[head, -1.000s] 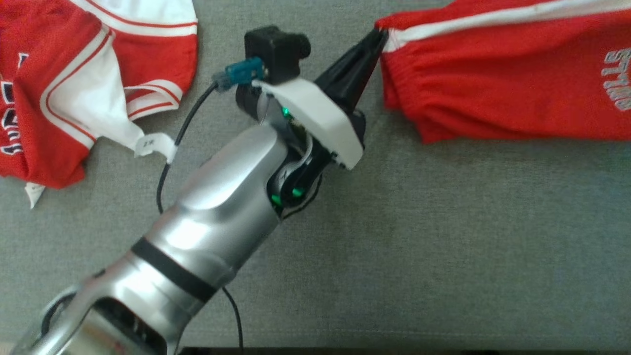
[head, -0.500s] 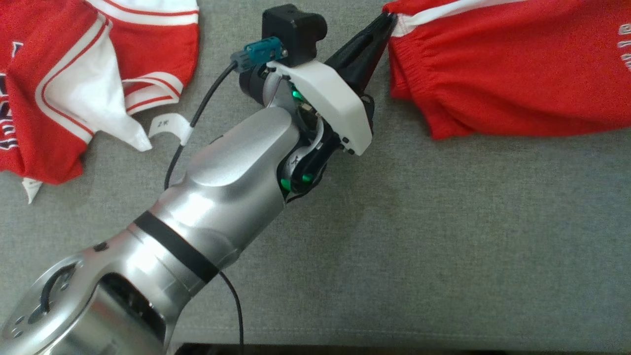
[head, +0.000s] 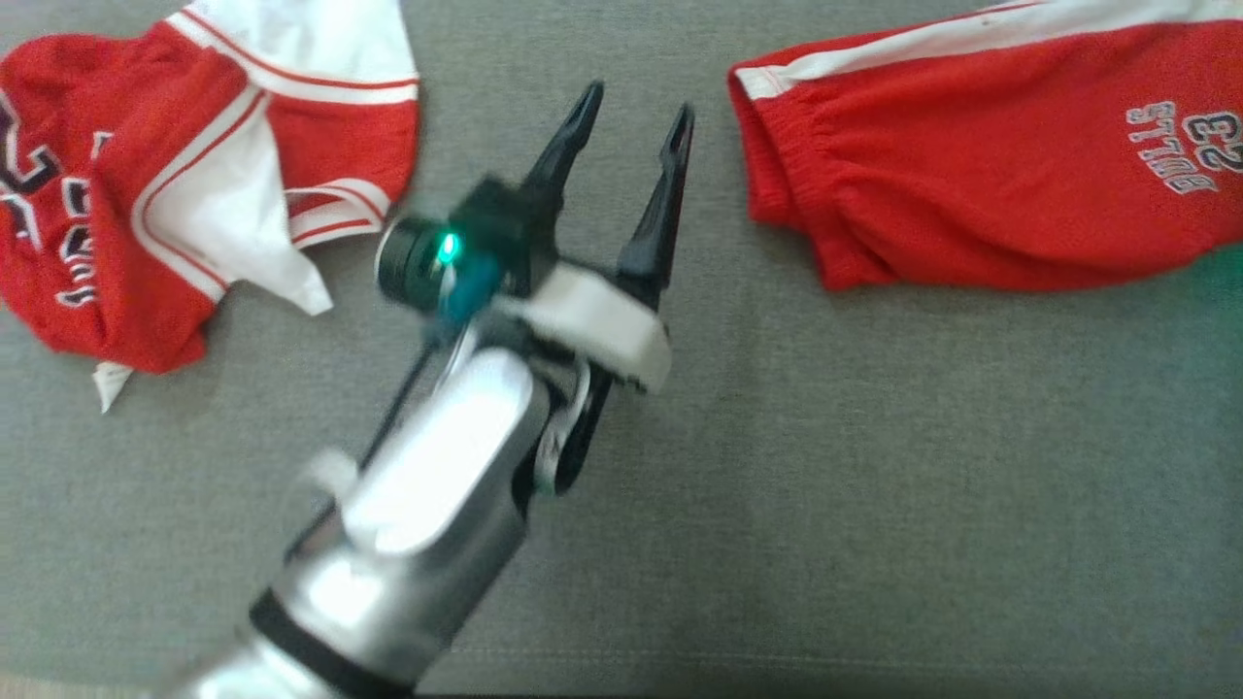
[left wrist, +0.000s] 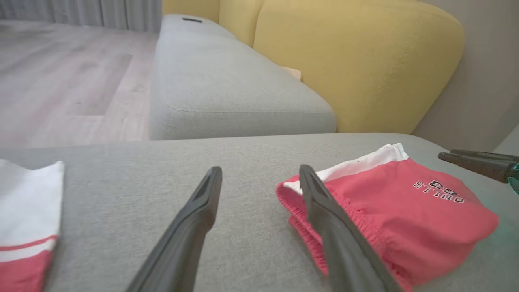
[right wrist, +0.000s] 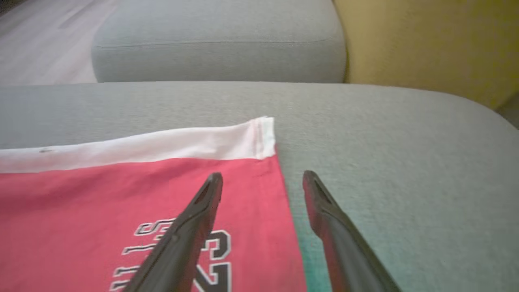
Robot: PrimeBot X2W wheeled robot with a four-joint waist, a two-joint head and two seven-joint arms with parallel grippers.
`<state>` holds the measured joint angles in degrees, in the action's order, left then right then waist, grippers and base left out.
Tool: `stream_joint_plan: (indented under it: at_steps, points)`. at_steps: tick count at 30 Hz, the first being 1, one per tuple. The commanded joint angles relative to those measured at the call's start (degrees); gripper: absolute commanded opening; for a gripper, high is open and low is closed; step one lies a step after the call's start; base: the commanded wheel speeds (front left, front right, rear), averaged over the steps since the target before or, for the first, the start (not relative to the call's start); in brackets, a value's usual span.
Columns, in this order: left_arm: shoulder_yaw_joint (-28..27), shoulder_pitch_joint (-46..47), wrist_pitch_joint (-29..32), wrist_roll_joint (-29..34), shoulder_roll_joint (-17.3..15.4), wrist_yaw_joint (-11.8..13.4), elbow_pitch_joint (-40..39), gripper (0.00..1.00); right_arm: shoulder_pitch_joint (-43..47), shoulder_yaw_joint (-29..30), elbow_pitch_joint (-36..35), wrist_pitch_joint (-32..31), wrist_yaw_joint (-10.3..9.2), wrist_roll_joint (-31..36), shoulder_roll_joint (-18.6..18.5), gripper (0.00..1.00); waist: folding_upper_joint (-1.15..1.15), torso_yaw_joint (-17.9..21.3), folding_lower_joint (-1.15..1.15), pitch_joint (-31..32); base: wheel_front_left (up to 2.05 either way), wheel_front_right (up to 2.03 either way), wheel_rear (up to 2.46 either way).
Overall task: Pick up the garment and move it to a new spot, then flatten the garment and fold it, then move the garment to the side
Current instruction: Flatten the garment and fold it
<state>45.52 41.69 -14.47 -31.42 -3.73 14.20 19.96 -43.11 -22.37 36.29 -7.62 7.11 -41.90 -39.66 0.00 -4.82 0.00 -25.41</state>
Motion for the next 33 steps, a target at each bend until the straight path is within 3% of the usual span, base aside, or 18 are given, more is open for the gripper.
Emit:
stream_joint_plan:
  at_steps: [1,9,16,17,18,20,27,33]
  points:
    - [-3.12,-1.72,-0.51,2.93,-1.34,0.99,-3.99,1.0,-0.09,0.91,0.47,-0.47,0.37,0.18,-1.24,1.0,0.0,-1.04,0.0,0.4,0.0,0.0,0.0]
    - [-9.34,-15.71,-0.52,14.81,-0.94,3.24,-14.81,1.0,-1.33,3.35,12.84,-4.69,0.37,2.23,-1.15,1.0,0.0,-5.91,0.0,0.59,0.0,0.0,0.0]
    - [-13.67,-23.05,-0.52,18.52,-0.28,2.98,-18.36,1.0,-0.89,4.39,19.71,-7.26,0.37,1.34,0.08,1.0,0.0,-9.01,0.0,1.37,0.0,0.0,0.0]
    - [-14.14,-23.9,-0.52,18.81,-0.2,2.8,-18.59,1.0,-0.59,4.38,20.17,-8.13,0.37,0.59,0.5,0.96,0.0,-9.2,0.0,1.61,0.0,0.0,0.0]
    - [-14.62,-24.64,-0.52,19.05,-0.12,2.6,-18.83,1.0,-0.25,4.26,20.42,-9.09,0.37,-0.17,0.84,0.47,0.0,-9.28,0.0,1.86,0.0,0.0,0.0]
    - [-15.36,-25.87,-0.52,19.55,0.03,2.11,-18.95,1.0,0.54,3.51,20.43,-10.62,0.37,-1.02,0.94,0.0,0.0,-9.23,0.0,2.57,0.0,0.0,0.0]
    - [-17.68,-28.73,-0.52,21.01,0.37,0.62,-18.74,1.0,2.15,1.86,19.64,-9.91,0.37,-0.95,0.2,0.0,0.0,-6.2,0.0,6.19,0.0,0.0,0.0]
    - [-18.72,-30.46,-0.52,21.74,0.6,-1.03,-17.98,1.0,1.18,0.43,19.86,-6.99,0.37,2.85,-4.11,0.0,0.0,-3.26,0.0,8.51,0.0,0.0,0.0]
